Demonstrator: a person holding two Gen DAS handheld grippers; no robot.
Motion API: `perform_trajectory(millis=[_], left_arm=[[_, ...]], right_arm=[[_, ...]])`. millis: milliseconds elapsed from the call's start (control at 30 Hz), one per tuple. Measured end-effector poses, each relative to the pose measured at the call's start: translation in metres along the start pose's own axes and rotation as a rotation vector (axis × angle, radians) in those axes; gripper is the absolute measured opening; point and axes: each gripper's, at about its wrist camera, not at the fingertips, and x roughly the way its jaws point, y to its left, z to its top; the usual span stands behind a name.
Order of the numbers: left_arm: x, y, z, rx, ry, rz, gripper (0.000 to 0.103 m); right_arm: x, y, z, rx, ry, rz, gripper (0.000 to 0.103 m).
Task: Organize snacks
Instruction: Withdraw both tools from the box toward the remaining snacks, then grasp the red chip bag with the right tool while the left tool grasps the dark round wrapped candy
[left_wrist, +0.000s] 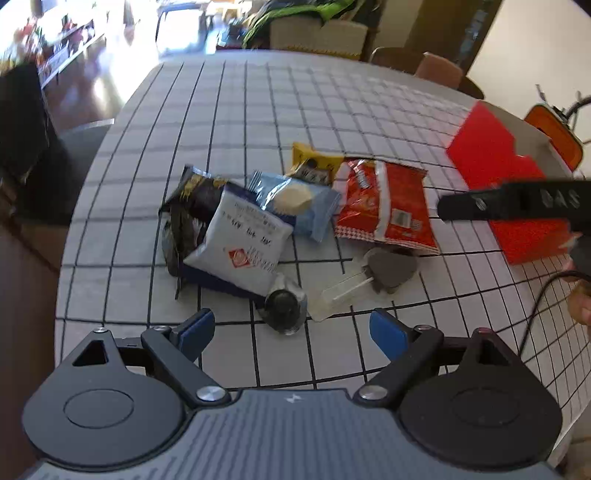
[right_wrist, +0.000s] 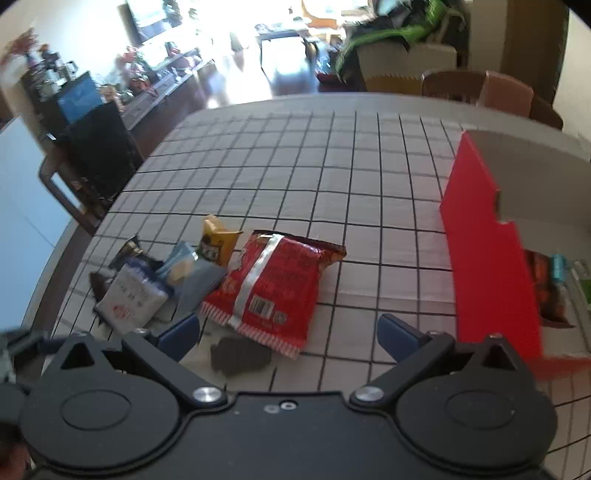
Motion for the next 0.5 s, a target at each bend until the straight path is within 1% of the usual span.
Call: perform_trajectory(millis=[200, 333, 500], left_arm=[[0.01, 0.004, 0.005, -0.053, 0.014, 0.018, 0.091], [0.011, 0.0, 0.005, -0.043, 0.002, 0.047, 0.091], [0.013, -0.006, 0.004, -0.024, -0.003, 0.068, 0.091]], right_arm=[[0.038, 0.005, 0.022, 0.077, 0.051, -0.035, 0.102], [0.057, 0.008, 0.03, 0.113, 0.083, -0.045, 0.102], [0.072, 0.017, 0.038, 0.085, 0.095, -0.094, 0.102]])
